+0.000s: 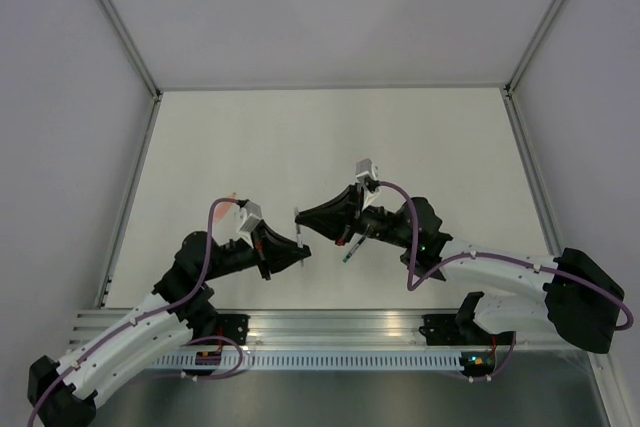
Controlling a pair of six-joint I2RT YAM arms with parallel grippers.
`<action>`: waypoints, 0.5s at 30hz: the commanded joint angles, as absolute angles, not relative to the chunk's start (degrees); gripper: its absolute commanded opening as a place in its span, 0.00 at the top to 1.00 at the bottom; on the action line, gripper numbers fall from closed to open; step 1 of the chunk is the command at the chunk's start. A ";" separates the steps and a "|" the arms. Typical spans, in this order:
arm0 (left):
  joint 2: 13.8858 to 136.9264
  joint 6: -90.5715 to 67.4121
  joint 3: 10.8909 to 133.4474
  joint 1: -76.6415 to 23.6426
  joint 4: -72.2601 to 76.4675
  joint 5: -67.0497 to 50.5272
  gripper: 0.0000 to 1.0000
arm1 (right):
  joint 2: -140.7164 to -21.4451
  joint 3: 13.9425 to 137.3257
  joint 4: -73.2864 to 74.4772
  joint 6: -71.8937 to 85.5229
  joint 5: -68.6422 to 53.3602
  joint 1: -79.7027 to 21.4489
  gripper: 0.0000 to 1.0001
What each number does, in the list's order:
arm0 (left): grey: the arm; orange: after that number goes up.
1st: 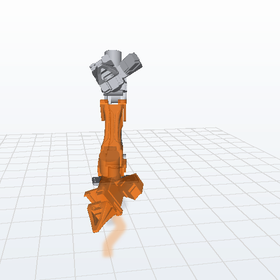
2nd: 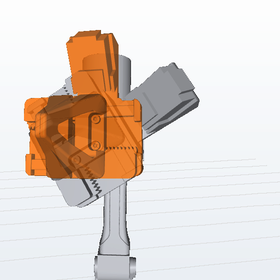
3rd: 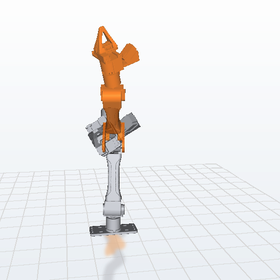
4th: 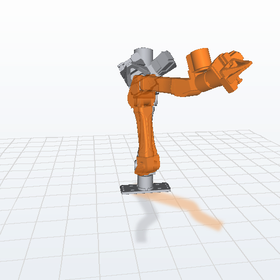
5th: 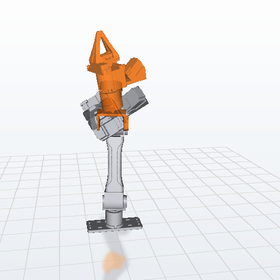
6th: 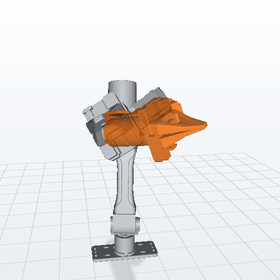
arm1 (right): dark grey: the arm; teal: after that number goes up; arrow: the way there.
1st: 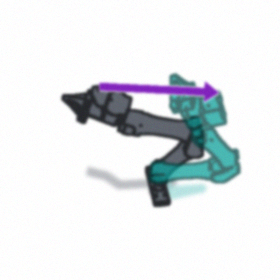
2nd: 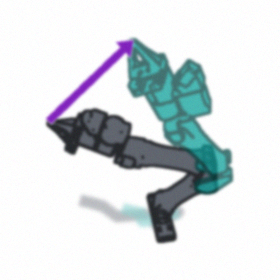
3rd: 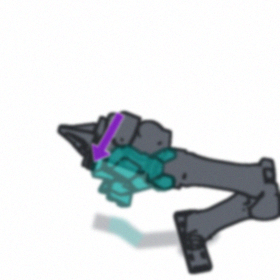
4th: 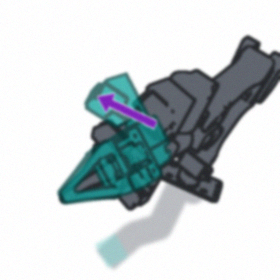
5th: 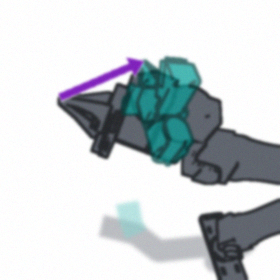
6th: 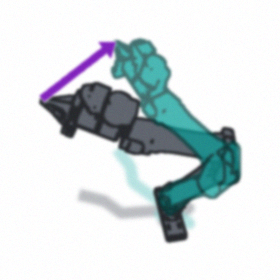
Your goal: Insert the pens into the pen caps
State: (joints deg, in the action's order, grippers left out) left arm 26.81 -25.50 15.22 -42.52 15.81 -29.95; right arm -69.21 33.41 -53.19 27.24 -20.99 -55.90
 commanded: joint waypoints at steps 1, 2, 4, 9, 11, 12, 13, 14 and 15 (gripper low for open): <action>23.91 -26.28 15.73 -42.45 19.16 -24.17 0.98 | -69.70 31.90 -48.36 24.36 -22.59 -57.30 1.00; 23.65 -26.37 15.73 -42.45 18.90 -23.82 0.98 | -69.52 31.99 -47.38 23.82 -22.50 -57.39 1.00; 23.29 -26.28 15.82 -42.45 18.20 -22.68 0.98 | -69.43 32.25 -44.58 22.86 -23.02 -57.74 1.00; 22.41 -26.54 15.82 -42.45 17.93 -22.06 0.98 | -69.78 31.12 -42.28 21.01 -23.38 -59.85 1.00; 21.80 -26.72 15.65 -42.45 17.76 -21.54 0.98 | -70.48 31.11 -41.66 20.40 -22.85 -60.47 1.00; 21.36 -26.81 15.38 -42.36 17.75 -20.84 0.98 | -70.66 31.03 -41.31 19.87 -22.33 -61.51 1.00; 20.14 -26.89 15.12 -42.36 17.67 -20.48 0.98 | -70.84 30.68 -41.92 19.43 -21.45 -61.96 1.00; 19.43 -26.89 14.94 -42.36 17.67 -20.30 0.98 | -71.36 30.15 -42.97 19.25 -20.23 -62.48 1.00; 18.90 -27.07 14.85 -42.36 17.84 -20.48 0.98 | -71.54 29.02 -44.11 19.42 -20.13 -63.01 1.00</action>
State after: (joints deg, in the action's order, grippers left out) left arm 21.26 -25.47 13.37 -42.89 9.47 -27.11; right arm -69.52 32.84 -50.17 21.08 -16.01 -59.81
